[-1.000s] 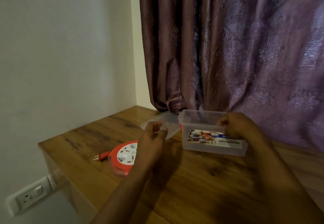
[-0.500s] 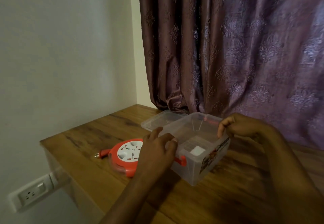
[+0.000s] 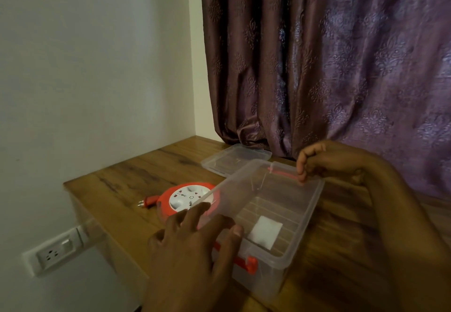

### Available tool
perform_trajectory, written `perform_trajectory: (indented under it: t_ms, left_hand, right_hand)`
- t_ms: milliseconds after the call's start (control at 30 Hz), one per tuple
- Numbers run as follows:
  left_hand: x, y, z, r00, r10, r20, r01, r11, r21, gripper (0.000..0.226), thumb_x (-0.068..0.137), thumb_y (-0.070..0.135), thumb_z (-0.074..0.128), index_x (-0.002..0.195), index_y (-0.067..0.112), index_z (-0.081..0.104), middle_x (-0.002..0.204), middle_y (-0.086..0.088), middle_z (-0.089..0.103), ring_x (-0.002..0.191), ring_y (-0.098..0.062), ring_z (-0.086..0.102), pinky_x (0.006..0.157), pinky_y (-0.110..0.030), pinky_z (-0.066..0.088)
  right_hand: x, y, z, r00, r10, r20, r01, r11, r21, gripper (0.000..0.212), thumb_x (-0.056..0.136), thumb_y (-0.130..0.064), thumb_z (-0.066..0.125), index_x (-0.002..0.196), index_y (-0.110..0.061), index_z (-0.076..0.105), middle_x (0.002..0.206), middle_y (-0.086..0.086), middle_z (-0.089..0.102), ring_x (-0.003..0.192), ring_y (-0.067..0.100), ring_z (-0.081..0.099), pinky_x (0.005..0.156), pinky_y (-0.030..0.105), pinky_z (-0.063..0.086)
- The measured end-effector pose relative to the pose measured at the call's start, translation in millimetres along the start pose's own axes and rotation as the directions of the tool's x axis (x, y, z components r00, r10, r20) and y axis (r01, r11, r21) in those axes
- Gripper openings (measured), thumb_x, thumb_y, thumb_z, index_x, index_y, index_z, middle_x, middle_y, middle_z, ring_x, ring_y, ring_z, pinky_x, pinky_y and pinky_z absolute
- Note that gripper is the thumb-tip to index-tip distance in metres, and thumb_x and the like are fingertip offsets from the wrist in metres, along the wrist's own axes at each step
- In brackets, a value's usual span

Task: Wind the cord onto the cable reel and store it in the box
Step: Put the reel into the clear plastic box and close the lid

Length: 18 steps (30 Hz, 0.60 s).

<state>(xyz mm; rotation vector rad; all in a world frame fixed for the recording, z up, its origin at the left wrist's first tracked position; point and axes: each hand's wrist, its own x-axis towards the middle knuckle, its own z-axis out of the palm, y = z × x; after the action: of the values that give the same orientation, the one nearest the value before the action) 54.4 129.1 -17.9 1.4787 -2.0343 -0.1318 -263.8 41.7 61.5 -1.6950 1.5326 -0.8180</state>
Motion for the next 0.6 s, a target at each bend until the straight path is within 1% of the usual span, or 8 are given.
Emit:
perform_trajectory:
  t_ms: [100,233,300,367,433,500,567,600]
  left_hand:
    - [-5.9,-0.9,-6.0,0.998,-0.054,0.032,0.054,0.999,-0.004,0.061,0.062,0.081,-0.007,0.110,0.068,0.028,0.145,0.027,0.021,0.130,-0.006,0.016,0.099,-0.046,0.029]
    - [-8.4,0.7,-16.9,0.997,-0.055,0.059,0.053,0.998,0.032,0.069,0.056,0.084,-0.009,0.114,0.072,0.025,0.149,0.028,0.006,0.136,-0.008,0.001,0.106,-0.048,0.024]
    - [-10.1,-6.2,-25.0,0.999,-0.036,0.010,0.037,0.999,-0.034,0.066,0.058,0.086,-0.002,0.115,0.072,0.029,0.149,0.025,0.014,0.137,-0.010,0.005,0.107,-0.050,0.025]
    - [-6.5,-22.7,-32.9,0.996,-0.059,-0.074,0.045,0.982,-0.182,0.060,0.067,0.084,0.012,0.117,0.064,0.039,0.143,0.020,0.032,0.132,-0.013,0.023,0.101,-0.049,0.034]
    - [7.2,-43.9,-35.0,0.990,-0.122,-0.067,0.094,0.941,-0.324,0.054,0.075,0.078,0.030,0.119,0.052,0.048,0.131,0.015,0.049,0.120,-0.012,0.042,0.092,-0.042,0.043]
    - [25.9,-58.4,-35.9,0.959,-0.265,0.098,0.275,0.797,-0.538,0.045,0.078,0.067,0.048,0.116,0.043,0.052,0.122,0.008,0.056,0.108,-0.014,0.052,0.084,-0.038,0.048]
    - [43.5,-72.2,-32.6,0.877,-0.385,0.287,0.471,0.571,-0.673,0.037,0.082,0.049,0.057,0.116,0.033,0.055,0.115,0.002,0.059,0.098,-0.017,0.057,0.078,-0.040,0.051]
    - [49.4,-78.9,-29.9,0.843,-0.418,0.338,0.526,0.513,-0.679,0.033,0.084,0.042,0.059,0.114,0.029,0.056,0.108,-0.001,0.063,0.093,-0.018,0.060,0.077,-0.041,0.053]
  right_hand:
    - [3.7,-5.6,8.0,1.000,-0.001,-0.001,0.001,1.000,-0.014,0.032,0.086,0.013,0.046,0.075,-0.002,0.072,0.073,0.016,0.075,0.069,0.022,0.074,0.066,0.025,0.056]
    - [1.5,-15.6,15.2,1.000,0.002,0.012,-0.002,0.999,-0.035,0.033,0.087,0.013,0.047,0.073,-0.003,0.072,0.072,0.016,0.075,0.068,0.022,0.074,0.060,0.021,0.056]
    - [-2.0,-23.6,15.2,1.000,-0.010,0.001,0.010,0.998,-0.069,0.033,0.088,0.012,0.048,0.074,-0.004,0.073,0.073,0.017,0.075,0.069,0.021,0.073,0.063,0.022,0.057]
    - [-4.9,-36.0,19.7,0.997,-0.059,-0.050,0.055,0.995,-0.079,0.028,0.090,0.009,0.050,0.079,-0.004,0.073,0.079,0.021,0.075,0.072,0.022,0.073,0.068,0.026,0.059]
    - [-3.5,-50.1,33.2,0.989,-0.112,-0.095,0.113,0.994,0.000,0.022,0.091,0.006,0.054,0.083,-0.003,0.072,0.080,0.018,0.075,0.075,0.022,0.072,0.068,0.026,0.059]
    - [5.1,-67.1,55.3,0.985,-0.156,-0.073,0.153,0.987,-0.041,0.017,0.092,0.000,0.057,0.089,-0.005,0.072,0.084,0.014,0.075,0.079,0.022,0.071,0.075,0.031,0.059]
    - [21.4,-87.4,74.7,0.985,-0.173,-0.008,0.164,0.944,-0.285,0.014,0.092,-0.010,0.060,0.100,-0.010,0.072,0.097,0.010,0.075,0.088,0.019,0.068,0.086,0.036,0.055]
    - [29.9,-97.5,82.7,0.985,-0.174,0.012,0.163,0.893,-0.420,0.016,0.092,-0.016,0.062,0.104,-0.012,0.072,0.104,0.006,0.073,0.094,0.018,0.067,0.090,0.037,0.053]
